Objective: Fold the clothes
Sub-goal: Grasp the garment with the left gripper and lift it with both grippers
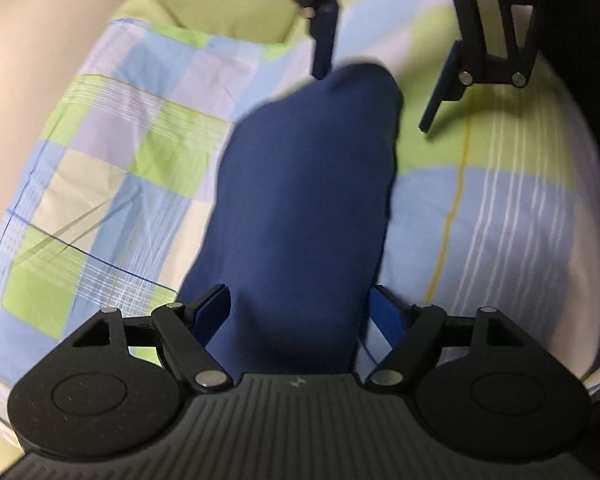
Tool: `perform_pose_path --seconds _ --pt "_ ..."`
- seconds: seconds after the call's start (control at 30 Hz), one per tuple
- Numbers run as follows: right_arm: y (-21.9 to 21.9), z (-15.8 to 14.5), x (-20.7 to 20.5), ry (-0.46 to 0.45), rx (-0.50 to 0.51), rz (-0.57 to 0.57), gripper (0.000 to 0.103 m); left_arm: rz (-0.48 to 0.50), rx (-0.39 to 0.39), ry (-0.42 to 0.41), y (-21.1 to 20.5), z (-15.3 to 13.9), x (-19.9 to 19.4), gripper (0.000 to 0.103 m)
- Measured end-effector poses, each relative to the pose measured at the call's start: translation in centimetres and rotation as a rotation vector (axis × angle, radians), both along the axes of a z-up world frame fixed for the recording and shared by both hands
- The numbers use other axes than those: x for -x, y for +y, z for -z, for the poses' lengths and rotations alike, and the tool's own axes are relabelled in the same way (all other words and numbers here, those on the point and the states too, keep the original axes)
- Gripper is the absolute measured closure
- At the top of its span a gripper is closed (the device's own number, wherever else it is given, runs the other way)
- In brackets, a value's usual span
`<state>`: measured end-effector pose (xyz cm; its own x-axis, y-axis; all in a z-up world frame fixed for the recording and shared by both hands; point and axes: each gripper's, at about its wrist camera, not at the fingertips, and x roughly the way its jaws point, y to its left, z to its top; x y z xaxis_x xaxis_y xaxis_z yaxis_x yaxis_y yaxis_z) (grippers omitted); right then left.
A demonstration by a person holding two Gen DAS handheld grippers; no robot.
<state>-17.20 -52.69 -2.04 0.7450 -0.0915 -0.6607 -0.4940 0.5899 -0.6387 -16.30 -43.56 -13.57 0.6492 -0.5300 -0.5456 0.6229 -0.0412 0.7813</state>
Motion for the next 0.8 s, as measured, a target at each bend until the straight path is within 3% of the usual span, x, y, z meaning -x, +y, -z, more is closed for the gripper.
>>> perform_pose_path --seconds 0.1,0.13,0.3,0.37,0.4,0.47,0.53,0.57,0.67,0.8 --pt "1.3 1.5 -1.8 -0.038 0.092 -0.023 0.04 0.004 -0.016 -0.013 -0.8 0.5 -1.3 0.022" --pt "1.4 1.9 -2.5 -0.055 0.114 -0.021 0.032 0.003 -0.021 -0.007 -1.2 0.5 -1.9 0.021" --pt "0.8 3.4 -5.7 -0.045 0.132 -0.011 0.011 0.007 -0.052 0.029 -2.1 1.5 -3.3 0.019" --pt "0.2 3.4 -6.4 -0.028 0.107 0.0 0.01 0.0 -0.047 0.053 -2.0 1.3 -3.5 0.019" --pt "0.0 3.3 -6.7 -0.016 0.085 0.006 0.012 -0.004 -0.044 0.07 -1.9 1.2 -3.6 0.023" --pt "-0.1 3.1 -6.5 0.008 0.063 0.008 0.026 -0.011 -0.059 0.097 -1.7 0.7 -3.6 0.032" --pt "0.4 2.8 -5.7 0.004 0.094 -0.002 0.038 -0.001 -0.089 0.063 -1.5 0.1 -2.7 0.037" --pt "0.8 2.6 -5.2 -0.004 0.119 -0.009 0.039 0.015 -0.091 0.026 -1.2 -0.3 -2.0 0.037" --pt "1.4 2.7 -4.3 -0.048 0.174 -0.013 0.04 0.022 -0.099 0.018 -1.4 0.1 -2.5 0.036" --pt "2.5 4.5 -3.6 -0.066 0.272 -0.045 0.037 0.01 -0.078 0.096 -1.4 0.0 -4.0 0.036"
